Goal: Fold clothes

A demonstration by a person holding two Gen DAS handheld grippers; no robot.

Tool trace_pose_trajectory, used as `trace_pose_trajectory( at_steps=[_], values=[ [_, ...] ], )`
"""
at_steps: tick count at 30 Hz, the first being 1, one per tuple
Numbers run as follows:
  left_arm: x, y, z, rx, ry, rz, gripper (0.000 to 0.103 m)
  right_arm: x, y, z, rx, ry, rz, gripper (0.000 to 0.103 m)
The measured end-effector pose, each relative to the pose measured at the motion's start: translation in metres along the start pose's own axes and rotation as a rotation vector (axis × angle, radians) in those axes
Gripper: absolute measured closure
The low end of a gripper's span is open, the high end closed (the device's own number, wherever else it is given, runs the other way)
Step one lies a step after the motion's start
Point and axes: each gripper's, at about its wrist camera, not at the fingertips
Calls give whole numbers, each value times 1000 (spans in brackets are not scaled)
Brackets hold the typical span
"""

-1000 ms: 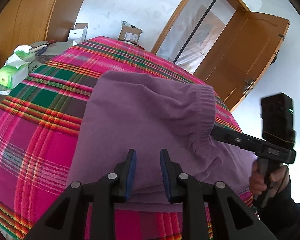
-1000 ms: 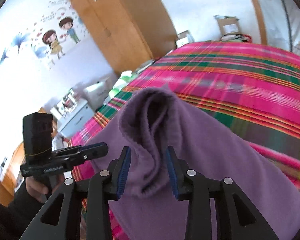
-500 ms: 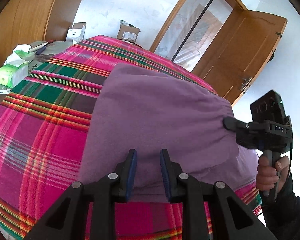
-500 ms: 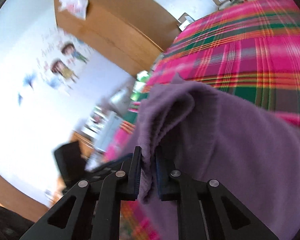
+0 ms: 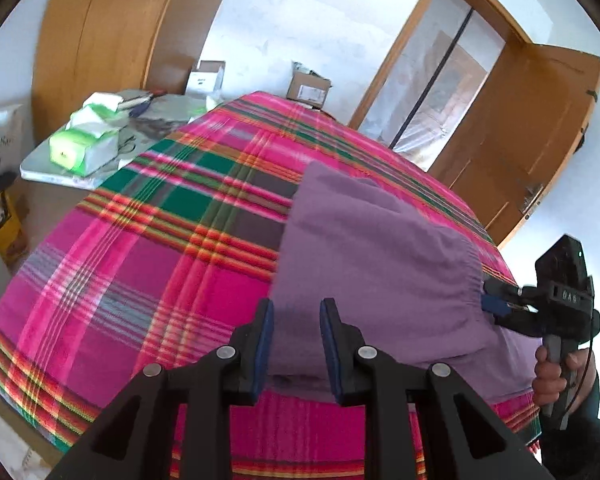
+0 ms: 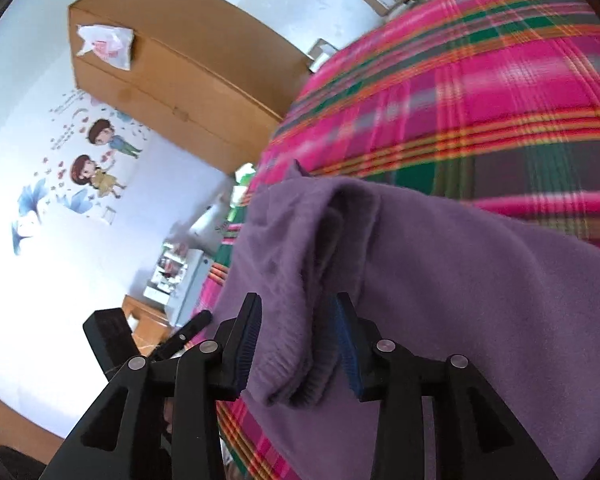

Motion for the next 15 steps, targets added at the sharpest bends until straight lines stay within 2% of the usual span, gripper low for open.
trace_pose_trajectory(
  at_steps=[3, 8, 11, 15],
  values=[
    [-1, 1, 2, 0, -1, 10, 77, -14, 0, -4, -27, 17, 36, 64],
    [-2, 3, 13, 14, -35, 26, 77, -21, -10, 0, -6, 20, 60, 64],
    [-3, 3, 21, -17, -84, 23, 77, -26, -8, 2, -2, 23, 88, 64],
    [-4, 4, 16, -35, -77, 34, 75, -27, -5, 2, 21, 44, 113, 63]
  ],
)
Point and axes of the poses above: each gripper's, at about its wrist camera, not at the fingertips, and y roughly the way its jaws point, z to its left, x to its top, and after that the axes turned 5 degrees about x, right-handed
